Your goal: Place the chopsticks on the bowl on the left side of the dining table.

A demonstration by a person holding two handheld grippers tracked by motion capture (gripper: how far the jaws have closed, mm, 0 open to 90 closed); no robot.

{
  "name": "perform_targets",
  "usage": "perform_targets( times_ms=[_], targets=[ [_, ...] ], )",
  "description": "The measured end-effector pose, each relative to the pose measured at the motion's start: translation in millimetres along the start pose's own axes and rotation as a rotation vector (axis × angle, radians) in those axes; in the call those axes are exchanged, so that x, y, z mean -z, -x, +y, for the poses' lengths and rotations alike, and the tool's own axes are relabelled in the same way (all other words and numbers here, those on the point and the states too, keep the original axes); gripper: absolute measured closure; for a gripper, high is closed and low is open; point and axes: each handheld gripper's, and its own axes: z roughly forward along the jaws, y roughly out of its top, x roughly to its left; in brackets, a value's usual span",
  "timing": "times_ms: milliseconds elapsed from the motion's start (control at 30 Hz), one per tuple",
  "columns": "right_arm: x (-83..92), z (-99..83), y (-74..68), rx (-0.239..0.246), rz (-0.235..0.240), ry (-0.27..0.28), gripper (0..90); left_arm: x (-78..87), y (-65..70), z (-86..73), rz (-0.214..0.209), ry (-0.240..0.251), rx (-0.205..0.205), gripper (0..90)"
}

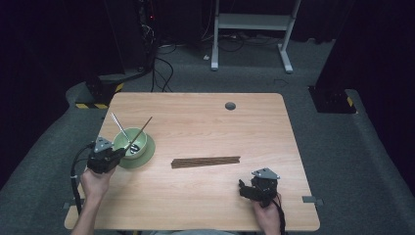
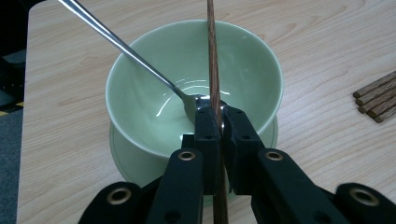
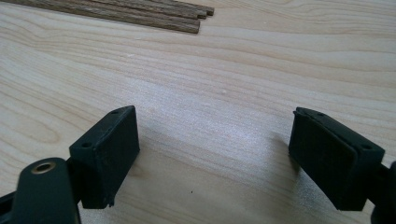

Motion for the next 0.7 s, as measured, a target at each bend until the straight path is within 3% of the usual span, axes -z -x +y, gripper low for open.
perform_targets(
  times_ms=[700],
  targets=[
    [0.0, 0.0, 0.0, 0.0, 0.0, 0.0, 15.8, -3.8, -10.9, 7.6, 0.025, -0.044, -0.02, 83.9]
  ],
)
